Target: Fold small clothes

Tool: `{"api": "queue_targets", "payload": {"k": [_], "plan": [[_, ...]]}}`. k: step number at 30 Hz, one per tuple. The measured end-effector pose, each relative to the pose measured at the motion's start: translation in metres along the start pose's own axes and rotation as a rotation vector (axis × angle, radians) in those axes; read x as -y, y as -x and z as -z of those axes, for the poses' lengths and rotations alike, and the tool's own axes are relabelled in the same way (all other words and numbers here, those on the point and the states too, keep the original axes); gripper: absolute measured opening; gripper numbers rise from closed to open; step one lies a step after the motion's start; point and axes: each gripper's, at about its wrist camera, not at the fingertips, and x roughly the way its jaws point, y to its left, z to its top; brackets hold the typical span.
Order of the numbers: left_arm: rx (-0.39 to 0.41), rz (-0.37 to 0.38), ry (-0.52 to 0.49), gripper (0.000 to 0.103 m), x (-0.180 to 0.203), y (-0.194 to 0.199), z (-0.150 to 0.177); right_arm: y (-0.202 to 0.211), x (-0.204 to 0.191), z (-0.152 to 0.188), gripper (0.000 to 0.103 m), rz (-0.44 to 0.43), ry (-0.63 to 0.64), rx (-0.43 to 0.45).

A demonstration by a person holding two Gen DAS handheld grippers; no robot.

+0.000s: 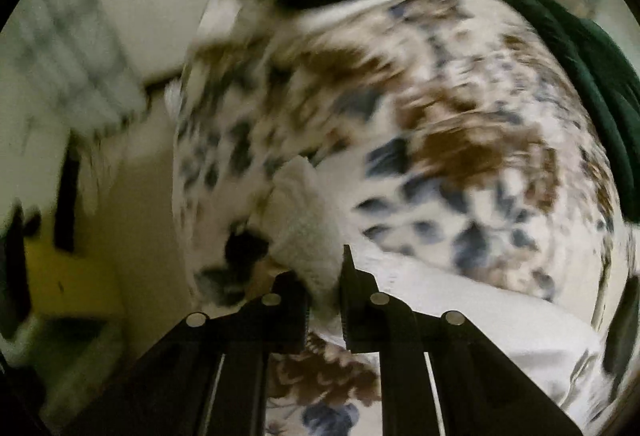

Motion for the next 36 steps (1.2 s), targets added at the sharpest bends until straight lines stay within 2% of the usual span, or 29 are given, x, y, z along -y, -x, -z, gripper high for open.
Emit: {"api": "queue_targets", "payload": {"k": [3, 5, 9, 14, 17, 19, 24, 27, 30, 32, 34, 35, 36], "plan": [[0.084, 0.022, -0.138, 0.01, 0.034, 0.036, 0.0, 0.004, 0.006, -0.007, 0.085, 0.01, 0.006, 0.038], [0.135, 0.044, -0.242, 0.01, 0.07, 0.06, 0.008, 0.003, 0.014, -0.014, 0.085, -0.023, -0.014, 0.037], [0.22, 0.106, -0.468, 0.01, 0.151, 0.106, 0.046, 0.001, 0.047, -0.022, 0.085, -0.07, -0.056, 0.013], [0.183, 0.254, -0.644, 0.01, 0.253, 0.137, 0.126, -0.005, 0.108, -0.03, 0.085, -0.07, -0.08, -0.006], [0.153, 0.326, -0.745, 0.01, 0.311, 0.152, 0.184, -0.008, 0.15, -0.038, 0.085, -0.056, -0.093, -0.004], [0.119, 0.379, -0.819, 0.01, 0.348, 0.162, 0.233, -0.012, 0.176, -0.042, 0.085, -0.053, -0.109, -0.005], [0.04, 0.462, -0.968, 0.01, 0.406, 0.178, 0.332, -0.02, 0.249, -0.043, 0.085, -0.066, -0.194, -0.03], [0.029, 0.496, -1.052, 0.01, 0.43, 0.193, 0.379, -0.024, 0.285, -0.035, 0.085, -0.081, -0.247, -0.051], [0.006, 0.518, -1.1, 0.014, 0.444, 0.203, 0.407, -0.029, 0.318, -0.023, 0.085, -0.119, -0.313, -0.082], [0.017, 0.496, -1.117, 0.016, 0.449, 0.209, 0.419, -0.031, 0.336, -0.015, 0.085, -0.152, -0.358, -0.103], [0.025, 0.489, -1.108, 0.025, 0.448, 0.213, 0.417, -0.03, 0.35, -0.011, 0.085, -0.189, -0.395, -0.113], [0.03, 0.487, -1.095, 0.033, 0.445, 0.213, 0.413, -0.029, 0.358, -0.01, 0.085, -0.214, -0.418, -0.115], [0.035, 0.483, -1.077, 0.05, 0.439, 0.213, 0.406, -0.028, 0.362, -0.009, 0.085, -0.235, -0.432, -0.113]]}}
